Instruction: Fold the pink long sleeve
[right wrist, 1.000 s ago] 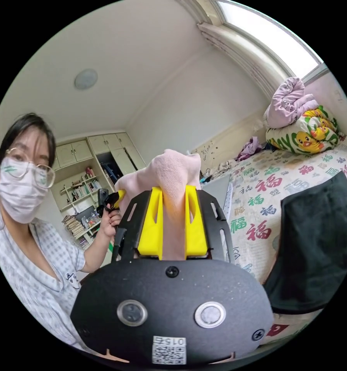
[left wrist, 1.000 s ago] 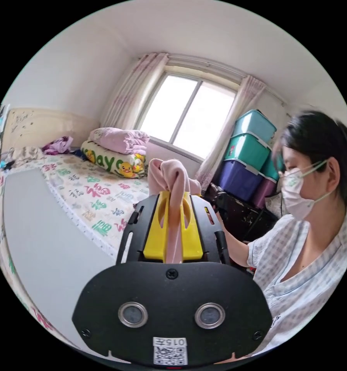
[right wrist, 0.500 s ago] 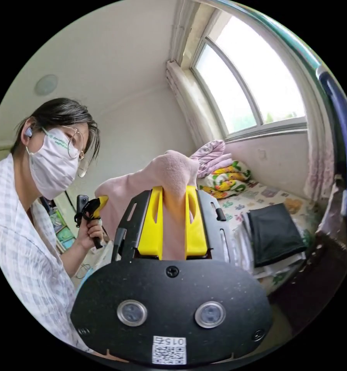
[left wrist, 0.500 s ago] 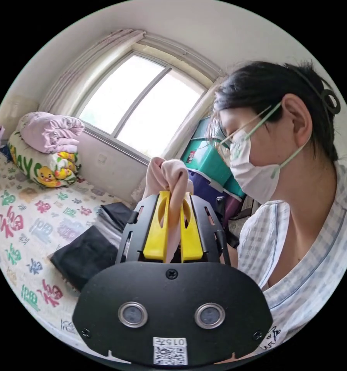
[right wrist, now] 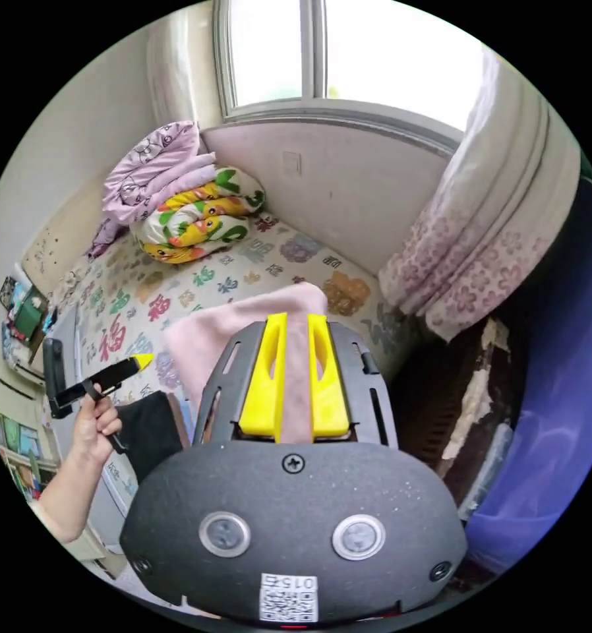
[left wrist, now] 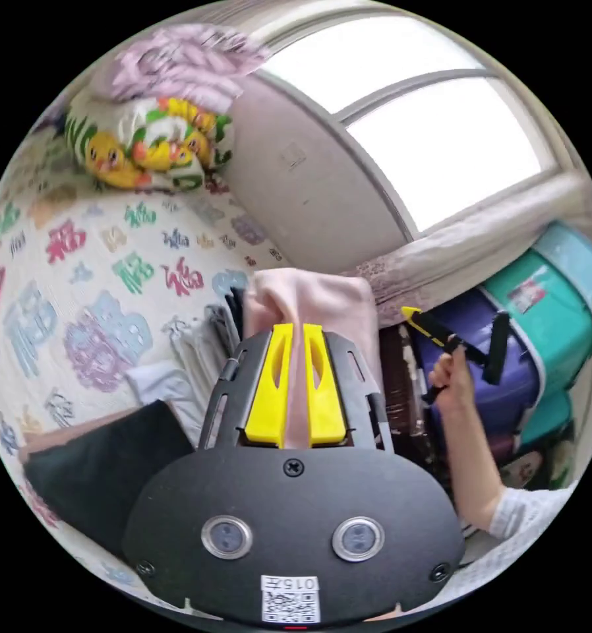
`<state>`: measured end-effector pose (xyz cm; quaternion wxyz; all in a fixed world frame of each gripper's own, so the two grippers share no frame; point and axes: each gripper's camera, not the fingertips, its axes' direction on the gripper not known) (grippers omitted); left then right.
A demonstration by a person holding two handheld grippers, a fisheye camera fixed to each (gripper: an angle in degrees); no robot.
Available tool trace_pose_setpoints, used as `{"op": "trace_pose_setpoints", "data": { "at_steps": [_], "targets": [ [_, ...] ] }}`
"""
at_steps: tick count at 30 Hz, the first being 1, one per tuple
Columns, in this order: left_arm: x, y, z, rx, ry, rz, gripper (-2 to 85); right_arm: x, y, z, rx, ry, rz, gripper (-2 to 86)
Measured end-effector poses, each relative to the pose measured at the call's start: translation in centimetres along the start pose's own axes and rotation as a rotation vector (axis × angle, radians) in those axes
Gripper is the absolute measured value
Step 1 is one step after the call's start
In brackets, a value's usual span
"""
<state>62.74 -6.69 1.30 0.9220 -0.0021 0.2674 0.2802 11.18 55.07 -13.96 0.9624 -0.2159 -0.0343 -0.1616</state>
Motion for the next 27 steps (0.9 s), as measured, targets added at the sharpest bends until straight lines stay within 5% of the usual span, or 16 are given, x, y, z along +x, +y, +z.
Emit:
{"op": "trace_pose_setpoints", "data": {
  "at_steps": [5,13,20,27],
  "targets": [
    [-1.3,7.4,-3.1,-0.052,-0.163,-0.009,3.9,-6.3,10.9,6.5,-0.069,-0.124,-0.232,7.3],
    [-9.3,19.2,-10.9,-0.18,-0.526,-0.441,8.0,-17.5,24.2,17.9,-0.408,-0.507,-0.301,7.8],
    [-14.9,16.6,-15.4,0.101,-0.463,-0.497,9.8,-25.9,19.9,25.4,-0.399,-0.634,-0.359,8.0],
    [-15.1,14.2,-13.7,0.187,-0.455,-0.526,4.9,-33.3,12.7,29.5,-0.361,-0.622,-0.433,8.1]
  ]
}}
